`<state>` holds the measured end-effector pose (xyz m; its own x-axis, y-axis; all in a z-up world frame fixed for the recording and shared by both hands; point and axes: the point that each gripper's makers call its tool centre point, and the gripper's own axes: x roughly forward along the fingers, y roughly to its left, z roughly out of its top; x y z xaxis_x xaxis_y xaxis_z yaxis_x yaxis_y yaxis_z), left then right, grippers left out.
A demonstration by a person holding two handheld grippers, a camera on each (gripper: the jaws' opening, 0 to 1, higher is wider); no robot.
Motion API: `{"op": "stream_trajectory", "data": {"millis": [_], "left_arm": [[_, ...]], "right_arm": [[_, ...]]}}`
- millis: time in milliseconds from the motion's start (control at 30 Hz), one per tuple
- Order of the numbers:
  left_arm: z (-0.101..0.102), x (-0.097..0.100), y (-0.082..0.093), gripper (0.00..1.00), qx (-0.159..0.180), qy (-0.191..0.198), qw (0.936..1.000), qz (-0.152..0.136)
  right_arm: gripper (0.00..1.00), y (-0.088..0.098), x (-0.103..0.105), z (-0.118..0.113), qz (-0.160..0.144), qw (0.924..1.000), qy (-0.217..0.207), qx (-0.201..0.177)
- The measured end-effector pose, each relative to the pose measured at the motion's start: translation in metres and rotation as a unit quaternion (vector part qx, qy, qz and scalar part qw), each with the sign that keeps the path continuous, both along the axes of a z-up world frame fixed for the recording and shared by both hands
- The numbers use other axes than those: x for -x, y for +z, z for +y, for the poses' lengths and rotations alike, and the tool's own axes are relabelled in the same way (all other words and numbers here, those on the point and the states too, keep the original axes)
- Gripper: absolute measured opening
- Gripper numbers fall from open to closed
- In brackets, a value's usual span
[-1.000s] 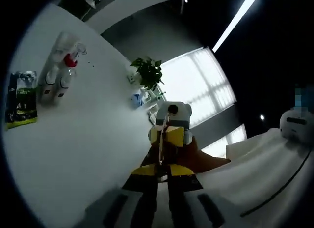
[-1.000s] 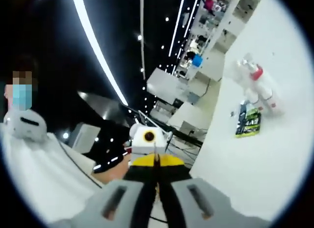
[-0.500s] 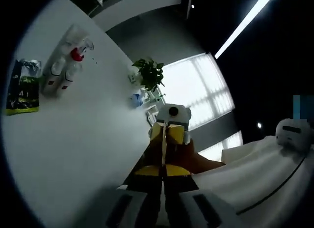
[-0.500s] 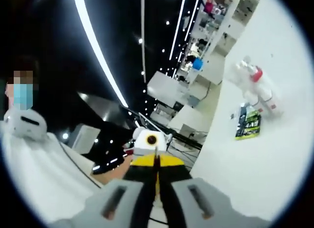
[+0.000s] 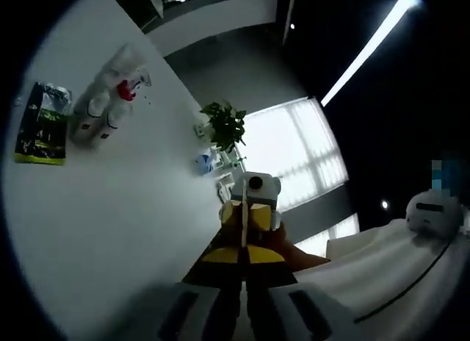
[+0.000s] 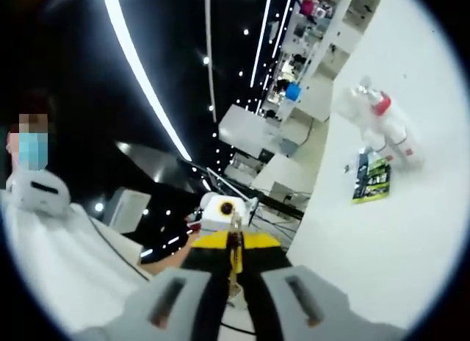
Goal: Arrange the skincare products in the storage area until every visible bottle or jar stands upright without overlapping.
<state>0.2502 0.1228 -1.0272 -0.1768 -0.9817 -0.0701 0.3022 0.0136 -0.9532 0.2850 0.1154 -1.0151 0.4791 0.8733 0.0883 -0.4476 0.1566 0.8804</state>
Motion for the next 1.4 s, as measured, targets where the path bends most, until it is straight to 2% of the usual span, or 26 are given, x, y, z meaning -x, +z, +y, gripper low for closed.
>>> {"op": "stream_trajectory", "data": {"millis": [200,300,400,500,567,700,767,900,1000,1067,1400], "left_arm": [[0.0,0.001,-0.006,0.0,-0.009,0.003,1.0,-0.003],[-0.001,-0.004,-0.006,0.01,-0.004,0.022,0.9997,-0.007],[0.0,-0.011,-0.006,0.02,0.001,0.041,0.9992,0.006],[0.002,-0.01,-0.003,0.01,0.007,0.035,0.9994,0.005],[0.004,-0.008,-0.004,0.0,-0.001,0.026,0.9996,-0.005],[0.007,-0.013,-0.007,0.0,-0.007,0.036,0.9993,-0.004],[0.01,-0.018,-0.008,0.0,-0.007,0.048,0.9988,0.001],[0.02,-0.028,-0.014,0.0,-0.02,0.061,0.998,0.003],[0.032,-0.04,-0.021,0.0,-0.033,0.077,0.9964,0.007],[0.037,-0.048,-0.025,0.0,-0.041,0.087,0.9953,0.011],[0.072,-0.091,-0.062,0.0,-0.099,0.117,0.988,0.022]], "right_arm": [[0.0,0.0,0.001,0.001,-0.004,1.0,0.003,0.008],[0.0,-0.001,-0.002,-0.002,-0.004,0.9999,-0.003,0.011],[0.0,-0.002,-0.006,-0.007,-0.001,0.9999,-0.012,0.009],[0.0,-0.002,-0.004,-0.006,0.002,1.0,-0.006,0.007],[0.0,-0.003,-0.004,-0.005,0.003,1.0,-0.005,0.008],[0.06,-0.008,-0.009,-0.006,0.009,0.9997,-0.021,0.013],[0.11,-0.01,-0.01,-0.007,0.008,0.9994,-0.029,0.02],[0.12,-0.011,-0.007,-0.011,0.005,0.9992,-0.03,0.027],[0.2,-0.016,-0.009,-0.018,0.005,0.9978,-0.048,0.045],[0.21,-0.017,-0.008,-0.021,0.002,0.9971,-0.056,0.052],[0.31,-0.024,-0.001,-0.021,-0.009,0.993,-0.06,0.102]]}}
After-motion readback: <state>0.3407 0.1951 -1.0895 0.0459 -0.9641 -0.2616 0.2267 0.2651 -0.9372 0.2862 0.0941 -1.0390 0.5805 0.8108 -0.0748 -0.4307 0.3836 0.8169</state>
